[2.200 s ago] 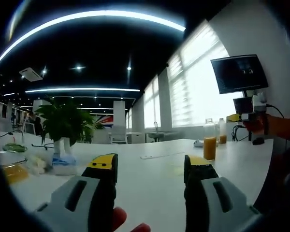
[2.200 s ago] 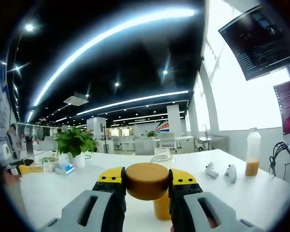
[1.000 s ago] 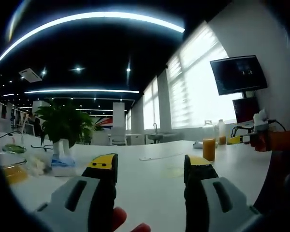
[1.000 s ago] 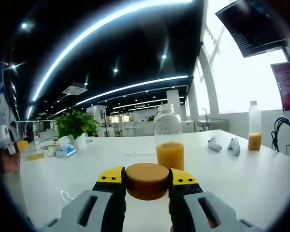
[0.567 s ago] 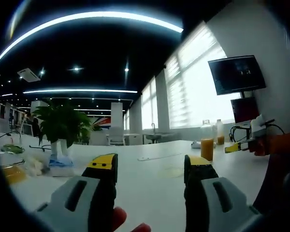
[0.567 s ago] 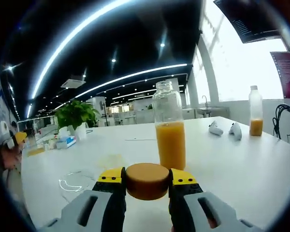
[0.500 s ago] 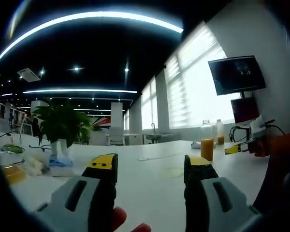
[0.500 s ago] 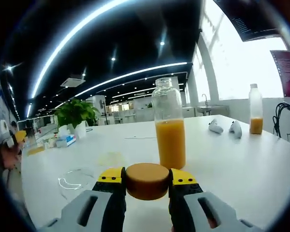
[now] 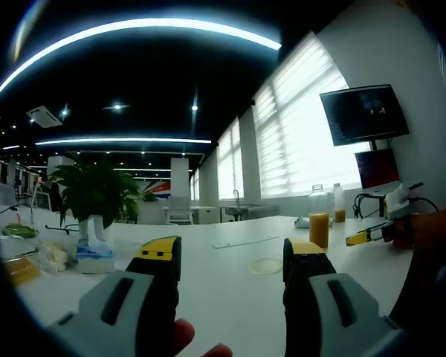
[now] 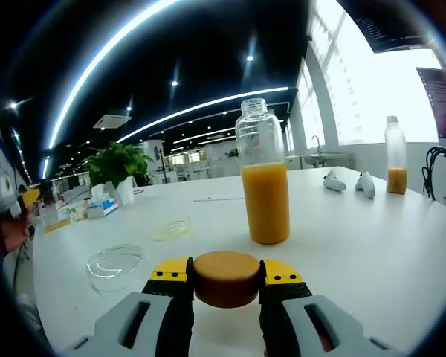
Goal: Open the Petri dish lid, place the lid on the table, pour the liquid culture medium into the Petri dish, pick up the Petri dish lid from the table, and close the Petri dish
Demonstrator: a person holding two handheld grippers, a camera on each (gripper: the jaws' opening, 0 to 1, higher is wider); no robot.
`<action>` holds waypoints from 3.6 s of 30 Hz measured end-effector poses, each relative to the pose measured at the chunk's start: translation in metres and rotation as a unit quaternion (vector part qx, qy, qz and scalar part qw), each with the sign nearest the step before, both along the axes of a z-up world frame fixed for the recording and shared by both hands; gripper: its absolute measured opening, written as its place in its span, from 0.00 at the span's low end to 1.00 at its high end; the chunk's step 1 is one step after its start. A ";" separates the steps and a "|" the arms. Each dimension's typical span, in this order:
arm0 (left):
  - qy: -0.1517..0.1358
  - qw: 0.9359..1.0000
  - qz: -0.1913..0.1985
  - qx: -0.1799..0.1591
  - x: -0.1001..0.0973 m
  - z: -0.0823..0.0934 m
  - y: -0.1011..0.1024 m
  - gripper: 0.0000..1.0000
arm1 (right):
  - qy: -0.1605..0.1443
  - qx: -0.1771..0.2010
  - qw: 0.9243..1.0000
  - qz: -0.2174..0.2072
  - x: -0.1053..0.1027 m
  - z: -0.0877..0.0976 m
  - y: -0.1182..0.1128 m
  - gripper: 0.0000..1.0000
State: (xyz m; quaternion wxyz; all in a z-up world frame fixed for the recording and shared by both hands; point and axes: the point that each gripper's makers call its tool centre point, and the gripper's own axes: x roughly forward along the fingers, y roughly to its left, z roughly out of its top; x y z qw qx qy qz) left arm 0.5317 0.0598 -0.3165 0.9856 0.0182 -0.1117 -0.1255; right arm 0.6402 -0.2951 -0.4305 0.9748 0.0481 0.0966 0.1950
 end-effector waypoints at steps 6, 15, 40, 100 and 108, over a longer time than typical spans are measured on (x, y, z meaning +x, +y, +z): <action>-0.001 1.000 0.002 0.000 0.000 0.000 0.001 0.47 | 0.008 -0.013 1.000 0.001 -0.001 -0.005 0.002 0.30; 0.002 1.000 0.004 0.000 0.001 -0.001 0.003 0.47 | 0.025 -0.053 0.998 0.011 -0.005 -0.014 0.009 0.30; 0.000 1.000 -0.006 -0.004 -0.001 -0.001 -0.002 0.46 | 0.050 -0.124 0.991 0.013 -0.011 -0.039 0.001 0.32; 0.009 1.000 0.014 -0.011 0.002 -0.006 0.014 0.46 | -0.116 -0.062 0.988 -0.085 0.093 0.105 -0.014 0.58; 0.012 1.000 0.019 -0.010 0.003 -0.009 0.019 0.46 | -0.116 -0.076 0.986 -0.089 0.118 0.104 -0.008 0.57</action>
